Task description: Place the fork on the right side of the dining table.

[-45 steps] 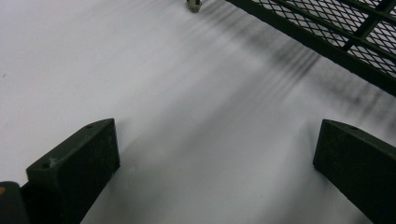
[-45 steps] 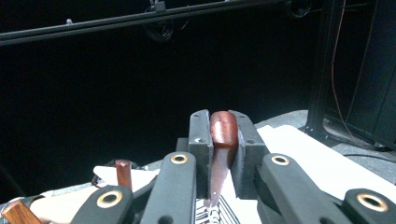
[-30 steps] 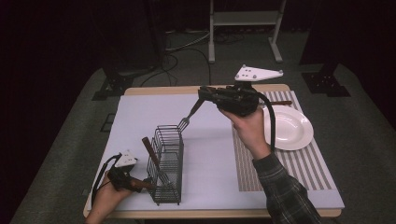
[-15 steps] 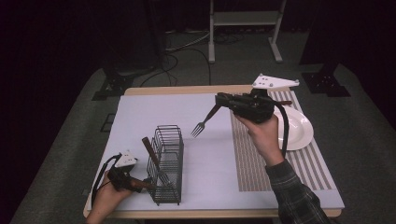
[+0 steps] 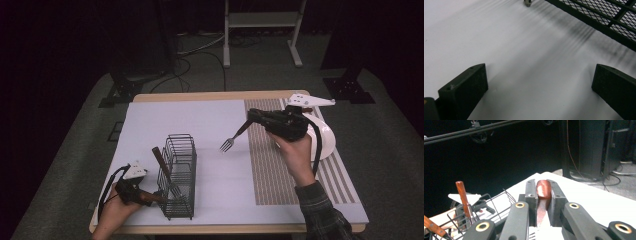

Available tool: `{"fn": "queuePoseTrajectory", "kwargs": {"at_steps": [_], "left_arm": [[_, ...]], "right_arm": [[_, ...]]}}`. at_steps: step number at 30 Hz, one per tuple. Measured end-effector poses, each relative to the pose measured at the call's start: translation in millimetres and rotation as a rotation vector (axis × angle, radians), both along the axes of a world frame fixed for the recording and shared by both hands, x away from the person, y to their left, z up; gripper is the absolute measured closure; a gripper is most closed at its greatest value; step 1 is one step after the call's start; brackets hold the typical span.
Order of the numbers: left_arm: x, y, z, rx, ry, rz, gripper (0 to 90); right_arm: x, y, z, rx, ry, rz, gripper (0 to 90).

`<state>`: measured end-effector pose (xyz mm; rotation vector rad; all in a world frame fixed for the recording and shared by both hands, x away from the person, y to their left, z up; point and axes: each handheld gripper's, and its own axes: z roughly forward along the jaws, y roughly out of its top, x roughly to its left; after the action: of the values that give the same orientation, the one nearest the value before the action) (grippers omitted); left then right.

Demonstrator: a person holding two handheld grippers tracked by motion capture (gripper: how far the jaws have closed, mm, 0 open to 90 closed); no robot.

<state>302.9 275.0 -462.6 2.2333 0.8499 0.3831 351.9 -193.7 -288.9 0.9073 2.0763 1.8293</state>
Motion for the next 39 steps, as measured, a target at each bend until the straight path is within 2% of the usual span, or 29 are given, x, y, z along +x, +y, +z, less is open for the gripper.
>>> {"fn": "queuePoseTrajectory", "kwargs": {"at_steps": [6,14,26,31,39], "left_arm": [[-0.1,0.1,0.2,0.002,0.001,-0.001,0.0],[0.0,0.1,0.2,0.001,0.002,-0.001,0.0],[-0.2,0.0,0.0,-0.002,0.002,0.001,0.0],[-0.1,0.0,0.0,-0.002,0.002,0.000,0.0],[-0.1,0.1,-0.1,-0.002,0.002,0.001,0.0]], "right_arm": [[-4.8,-16.7,-2.5,0.003,0.011,-0.032,79.9],[-13.6,-46.5,-9.1,0.011,0.039,-0.108,79.9],[-28.4,-70.0,-11.8,0.010,0.050,-0.172,79.9],[-33.5,-79.5,-16.5,0.001,0.062,-0.198,79.9],[-41.7,-98.6,-23.4,0.014,0.088,-0.244,79.9]]}}
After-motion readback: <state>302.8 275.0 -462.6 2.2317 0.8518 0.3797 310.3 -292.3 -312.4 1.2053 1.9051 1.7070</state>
